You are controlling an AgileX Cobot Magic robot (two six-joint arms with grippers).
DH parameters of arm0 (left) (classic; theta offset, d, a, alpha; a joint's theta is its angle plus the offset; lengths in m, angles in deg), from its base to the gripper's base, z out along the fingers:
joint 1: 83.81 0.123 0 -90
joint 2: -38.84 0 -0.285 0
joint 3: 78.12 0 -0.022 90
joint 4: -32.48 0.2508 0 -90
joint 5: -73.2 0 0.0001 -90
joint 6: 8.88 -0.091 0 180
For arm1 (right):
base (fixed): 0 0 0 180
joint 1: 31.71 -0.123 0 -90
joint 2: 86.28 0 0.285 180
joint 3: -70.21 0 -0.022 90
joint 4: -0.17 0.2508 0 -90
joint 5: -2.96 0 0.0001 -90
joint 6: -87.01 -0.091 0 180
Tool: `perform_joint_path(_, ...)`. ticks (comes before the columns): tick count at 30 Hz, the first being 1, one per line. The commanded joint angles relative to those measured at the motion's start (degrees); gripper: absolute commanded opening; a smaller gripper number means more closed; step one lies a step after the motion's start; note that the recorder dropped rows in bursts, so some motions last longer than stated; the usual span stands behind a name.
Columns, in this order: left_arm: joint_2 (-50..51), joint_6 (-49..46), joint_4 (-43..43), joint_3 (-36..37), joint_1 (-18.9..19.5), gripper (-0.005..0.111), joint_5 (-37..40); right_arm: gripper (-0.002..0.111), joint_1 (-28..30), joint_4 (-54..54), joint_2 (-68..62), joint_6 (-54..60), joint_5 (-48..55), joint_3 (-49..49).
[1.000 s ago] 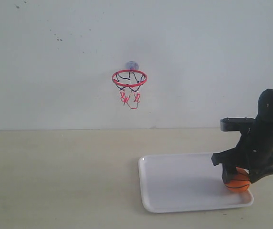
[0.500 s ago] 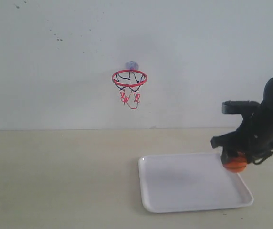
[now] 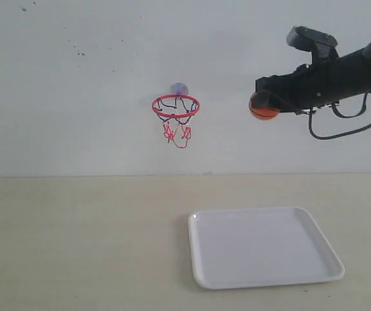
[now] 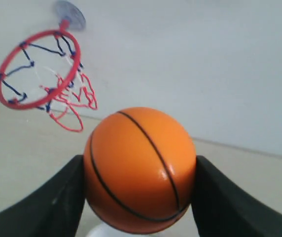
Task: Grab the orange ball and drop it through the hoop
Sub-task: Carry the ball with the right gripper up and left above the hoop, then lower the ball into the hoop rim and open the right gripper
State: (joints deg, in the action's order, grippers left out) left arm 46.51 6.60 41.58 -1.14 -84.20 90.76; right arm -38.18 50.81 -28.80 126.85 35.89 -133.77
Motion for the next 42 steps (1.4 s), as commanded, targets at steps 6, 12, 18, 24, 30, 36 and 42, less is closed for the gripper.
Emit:
perform_joint_path(6, 0.11, 0.47, -0.11, 0.24, -0.21, 0.004, 0.01, 0.000, -7.01, 2.21, -9.04, 7.24, -0.12, -18.04)
perform_joint_path(12, 0.11, 0.47, -0.11, 0.24, -0.21, 0.004, 0.01, 0.000, -9.52, 3.13, -14.67, 7.13, -1.83, -25.70)
perform_joint_path(18, 0.11, 0.47, -0.11, 0.24, -0.21, 0.004, 0.01, 0.000, -10.66, 6.09, -18.74, 7.68, -3.29, -30.15)
perform_joint_path(24, 0.11, 0.47, -0.11, 0.24, -0.21, 0.004, 0.01, 0.000, -11.84, 6.09, -19.92, 8.71, -7.02, -30.94)
perform_joint_path(30, 0.11, 0.47, -0.11, 0.24, -0.21, 0.004, 0.01, 0.000, -12.94, 6.09, -20.03, 10.29, -11.33, -30.94)
perform_joint_path(36, 0.11, 0.47, -0.11, 0.24, -0.21, 0.004, 0.01, 0.000, -13.54, 6.33, -21.11, 10.28, -15.11, -30.94)
perform_joint_path(42, 0.11, 0.47, -0.11, 0.24, -0.21, 0.004, 0.01, 0.000, -13.54, 11.07, -21.93, 11.84, -15.98, -30.94)
